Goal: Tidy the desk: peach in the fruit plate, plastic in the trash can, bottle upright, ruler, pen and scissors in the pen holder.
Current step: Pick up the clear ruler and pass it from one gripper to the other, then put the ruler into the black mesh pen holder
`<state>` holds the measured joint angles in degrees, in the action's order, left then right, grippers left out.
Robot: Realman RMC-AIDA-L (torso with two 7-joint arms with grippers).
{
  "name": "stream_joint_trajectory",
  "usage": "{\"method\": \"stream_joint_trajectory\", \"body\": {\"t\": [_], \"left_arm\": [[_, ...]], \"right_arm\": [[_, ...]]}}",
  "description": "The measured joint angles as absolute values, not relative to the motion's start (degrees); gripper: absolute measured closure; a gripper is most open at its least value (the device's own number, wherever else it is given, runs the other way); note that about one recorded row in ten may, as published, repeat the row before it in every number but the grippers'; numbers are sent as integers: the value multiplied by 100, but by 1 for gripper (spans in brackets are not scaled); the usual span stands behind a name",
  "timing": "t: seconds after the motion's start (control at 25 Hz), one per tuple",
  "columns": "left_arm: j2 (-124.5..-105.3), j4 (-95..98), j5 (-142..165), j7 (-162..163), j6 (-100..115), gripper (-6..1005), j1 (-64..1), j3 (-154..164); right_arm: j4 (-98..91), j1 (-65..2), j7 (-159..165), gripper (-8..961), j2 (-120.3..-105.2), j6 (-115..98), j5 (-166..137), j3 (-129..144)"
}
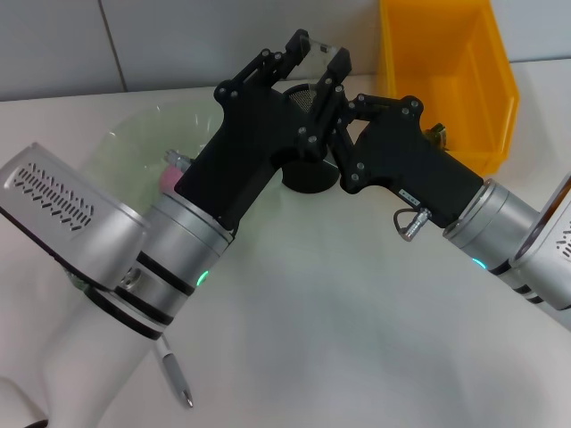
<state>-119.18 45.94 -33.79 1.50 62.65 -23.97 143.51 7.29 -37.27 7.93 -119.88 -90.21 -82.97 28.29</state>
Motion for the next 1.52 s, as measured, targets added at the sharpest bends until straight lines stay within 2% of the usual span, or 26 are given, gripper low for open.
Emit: {"method": "stream_joint_trajectory", "body": {"t": [0.16, 0.4, 0.8, 1.52], "left_arm": [[-11921, 4554, -3374, 307, 6264, 598, -2431, 14331], [-11919, 4544, -3370, 356, 6239, 383, -2435, 14321], [-11918, 4544, -3374, 406, 6231, 294, -2432, 14317], [-11857, 4281, -2324, 1685, 6624, 298, -2158, 14094]], "right_arm": [[732, -3727, 794, 941, -11987, -9017, -8297, 2829], [738, -3727, 797, 942, -11988, -9006, -8297, 2829], [738, -3718, 800, 943, -11988, -9006, -8297, 2830], [588, -3647, 1213, 943, -11955, -9038, -8287, 1647]]}}
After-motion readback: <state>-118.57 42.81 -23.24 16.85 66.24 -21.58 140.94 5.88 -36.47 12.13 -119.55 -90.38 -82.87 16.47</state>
